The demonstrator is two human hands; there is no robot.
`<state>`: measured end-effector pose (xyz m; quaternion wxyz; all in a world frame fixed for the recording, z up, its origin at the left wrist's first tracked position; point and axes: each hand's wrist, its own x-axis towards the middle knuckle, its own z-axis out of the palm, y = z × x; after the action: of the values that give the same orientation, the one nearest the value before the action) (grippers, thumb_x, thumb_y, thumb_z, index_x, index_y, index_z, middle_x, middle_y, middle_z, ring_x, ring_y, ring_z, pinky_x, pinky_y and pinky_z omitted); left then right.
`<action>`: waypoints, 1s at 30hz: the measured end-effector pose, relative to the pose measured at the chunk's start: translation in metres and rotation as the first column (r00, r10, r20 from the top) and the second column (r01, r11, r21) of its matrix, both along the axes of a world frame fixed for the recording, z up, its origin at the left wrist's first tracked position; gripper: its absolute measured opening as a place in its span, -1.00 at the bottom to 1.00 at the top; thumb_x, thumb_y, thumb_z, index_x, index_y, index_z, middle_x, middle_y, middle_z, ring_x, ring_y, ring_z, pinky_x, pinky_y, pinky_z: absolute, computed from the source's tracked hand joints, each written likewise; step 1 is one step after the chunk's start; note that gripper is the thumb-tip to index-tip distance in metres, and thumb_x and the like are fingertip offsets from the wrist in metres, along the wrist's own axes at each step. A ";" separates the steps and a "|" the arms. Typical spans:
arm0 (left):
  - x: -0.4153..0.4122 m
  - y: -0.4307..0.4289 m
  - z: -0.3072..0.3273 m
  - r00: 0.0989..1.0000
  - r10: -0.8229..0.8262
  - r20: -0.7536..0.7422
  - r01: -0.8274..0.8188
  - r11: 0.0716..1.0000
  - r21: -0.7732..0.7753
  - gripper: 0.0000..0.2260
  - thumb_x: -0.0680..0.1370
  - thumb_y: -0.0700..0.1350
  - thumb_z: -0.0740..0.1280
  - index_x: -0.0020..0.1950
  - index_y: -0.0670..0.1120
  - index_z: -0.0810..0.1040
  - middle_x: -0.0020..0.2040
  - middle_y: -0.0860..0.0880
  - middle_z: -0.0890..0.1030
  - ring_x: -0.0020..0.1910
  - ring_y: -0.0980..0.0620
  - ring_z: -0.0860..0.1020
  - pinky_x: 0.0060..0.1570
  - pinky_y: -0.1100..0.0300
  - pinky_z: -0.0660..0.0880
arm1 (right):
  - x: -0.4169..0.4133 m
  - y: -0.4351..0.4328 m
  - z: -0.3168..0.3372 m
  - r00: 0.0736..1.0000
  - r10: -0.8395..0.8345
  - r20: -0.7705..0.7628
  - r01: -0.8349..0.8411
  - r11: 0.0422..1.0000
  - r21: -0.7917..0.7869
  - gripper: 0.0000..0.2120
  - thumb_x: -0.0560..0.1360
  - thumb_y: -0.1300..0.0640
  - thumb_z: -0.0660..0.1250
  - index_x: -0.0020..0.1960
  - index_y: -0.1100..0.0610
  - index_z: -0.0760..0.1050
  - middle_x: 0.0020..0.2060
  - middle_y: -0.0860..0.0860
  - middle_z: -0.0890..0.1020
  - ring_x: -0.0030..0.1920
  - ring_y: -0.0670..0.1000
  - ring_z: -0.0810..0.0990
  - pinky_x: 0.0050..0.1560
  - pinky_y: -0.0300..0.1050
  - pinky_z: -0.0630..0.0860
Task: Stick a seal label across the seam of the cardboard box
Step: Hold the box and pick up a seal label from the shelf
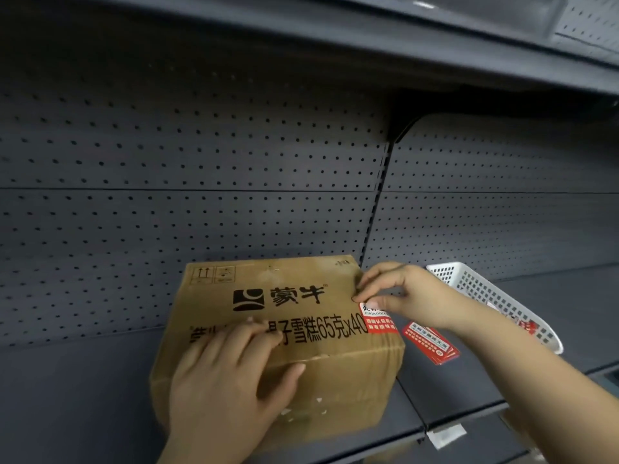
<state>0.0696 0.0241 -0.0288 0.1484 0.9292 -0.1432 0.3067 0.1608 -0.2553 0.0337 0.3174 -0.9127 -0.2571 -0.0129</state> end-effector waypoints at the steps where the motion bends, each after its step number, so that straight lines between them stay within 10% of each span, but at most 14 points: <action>1: 0.000 0.000 -0.001 1.000 0.001 0.027 -0.001 1.000 -0.002 -0.67 0.40 0.24 0.33 -0.05 0.05 0.69 -0.01 0.06 0.71 -0.03 0.02 0.67 -0.03 0.13 0.42 | 0.000 -0.001 0.000 1.000 0.002 0.008 -0.002 1.000 0.003 -0.87 0.40 0.21 0.48 -0.06 0.07 0.72 -0.01 0.01 0.66 0.07 -0.11 0.59 0.18 -0.33 0.44; 11: 0.003 -0.004 -0.005 0.987 0.010 0.162 -0.005 1.000 -0.030 -0.69 0.39 0.20 0.37 -0.08 0.00 0.71 -0.03 0.03 0.72 -0.05 0.00 0.68 -0.04 0.14 0.40 | -0.001 -0.003 -0.009 0.972 0.039 0.231 -0.023 0.997 -0.074 -0.94 0.48 0.13 0.40 -0.10 0.10 0.64 -0.09 -0.04 0.66 0.07 -0.10 0.53 0.18 -0.31 0.38; 25: 0.002 -0.007 -0.006 0.986 0.011 0.168 -0.002 0.999 -0.054 -0.70 0.40 0.17 0.37 -0.08 -0.01 0.71 -0.03 0.04 0.72 -0.03 0.04 0.67 -0.08 0.19 0.38 | -0.003 -0.028 -0.036 0.991 0.099 -0.093 -0.021 0.790 0.612 -0.94 0.55 0.25 0.25 -0.03 0.23 0.49 -0.21 0.09 0.63 -0.11 0.09 0.58 0.04 -0.07 0.50; 30: -0.002 -0.007 -0.003 0.994 0.039 0.099 -0.034 0.998 -0.050 -0.66 0.40 0.22 0.32 -0.05 0.01 0.70 -0.01 0.06 0.71 -0.02 0.03 0.67 -0.13 0.13 0.40 | 0.000 -0.037 -0.043 0.961 0.223 -0.162 -0.038 0.688 0.725 -0.62 0.40 0.15 0.45 0.21 0.14 0.53 -0.19 0.08 0.64 -0.05 0.14 0.57 0.13 -0.02 0.49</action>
<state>0.0676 0.0171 -0.0322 0.1580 0.9113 -0.1260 0.3587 0.1608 -0.2924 -0.0096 0.6754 -0.6911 -0.2566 0.0199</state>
